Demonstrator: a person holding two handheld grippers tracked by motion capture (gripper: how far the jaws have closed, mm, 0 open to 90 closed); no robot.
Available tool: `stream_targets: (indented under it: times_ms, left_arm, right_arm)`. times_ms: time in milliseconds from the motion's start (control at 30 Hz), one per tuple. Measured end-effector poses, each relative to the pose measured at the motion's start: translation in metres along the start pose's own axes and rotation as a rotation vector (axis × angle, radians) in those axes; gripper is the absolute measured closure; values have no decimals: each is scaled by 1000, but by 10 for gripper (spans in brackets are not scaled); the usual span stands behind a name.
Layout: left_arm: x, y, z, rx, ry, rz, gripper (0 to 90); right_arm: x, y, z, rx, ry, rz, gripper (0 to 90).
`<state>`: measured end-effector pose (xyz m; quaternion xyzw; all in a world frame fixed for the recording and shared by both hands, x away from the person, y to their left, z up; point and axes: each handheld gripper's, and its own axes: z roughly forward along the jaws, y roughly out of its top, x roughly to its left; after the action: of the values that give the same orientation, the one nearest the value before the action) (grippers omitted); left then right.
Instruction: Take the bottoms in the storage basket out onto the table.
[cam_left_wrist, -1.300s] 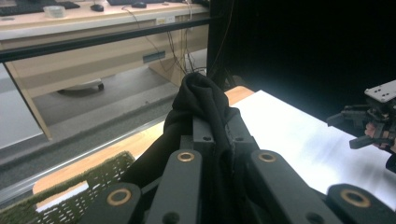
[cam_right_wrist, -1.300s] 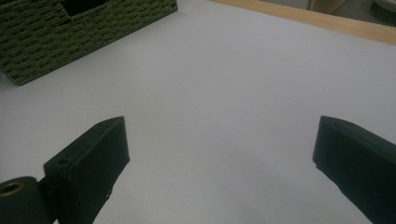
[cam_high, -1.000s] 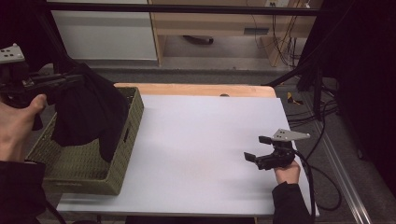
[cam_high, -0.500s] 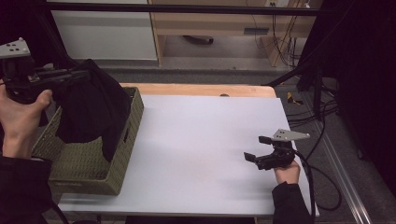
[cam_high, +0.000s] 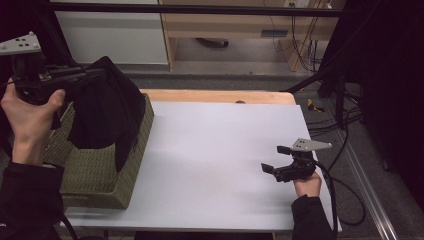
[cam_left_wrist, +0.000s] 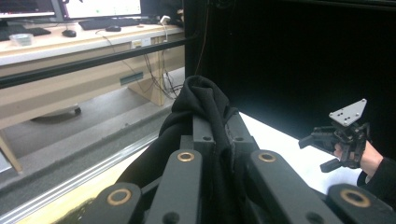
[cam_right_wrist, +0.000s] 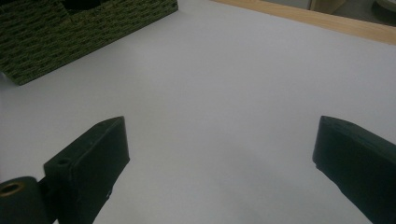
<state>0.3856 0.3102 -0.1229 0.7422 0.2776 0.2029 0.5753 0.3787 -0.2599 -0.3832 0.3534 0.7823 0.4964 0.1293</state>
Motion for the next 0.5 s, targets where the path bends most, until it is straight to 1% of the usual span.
stream_targets:
  times_ms: [233, 500]
  left_arm:
    - [-8, 7, 8, -11, -25, 11, 856]
    - [-18, 13, 22, -17, -61, 23, 857]
  right_arm:
    - [0, 0, 0, -1, 0, -3, 41]
    - [0, 0, -1, -3, 1, -2, 41]
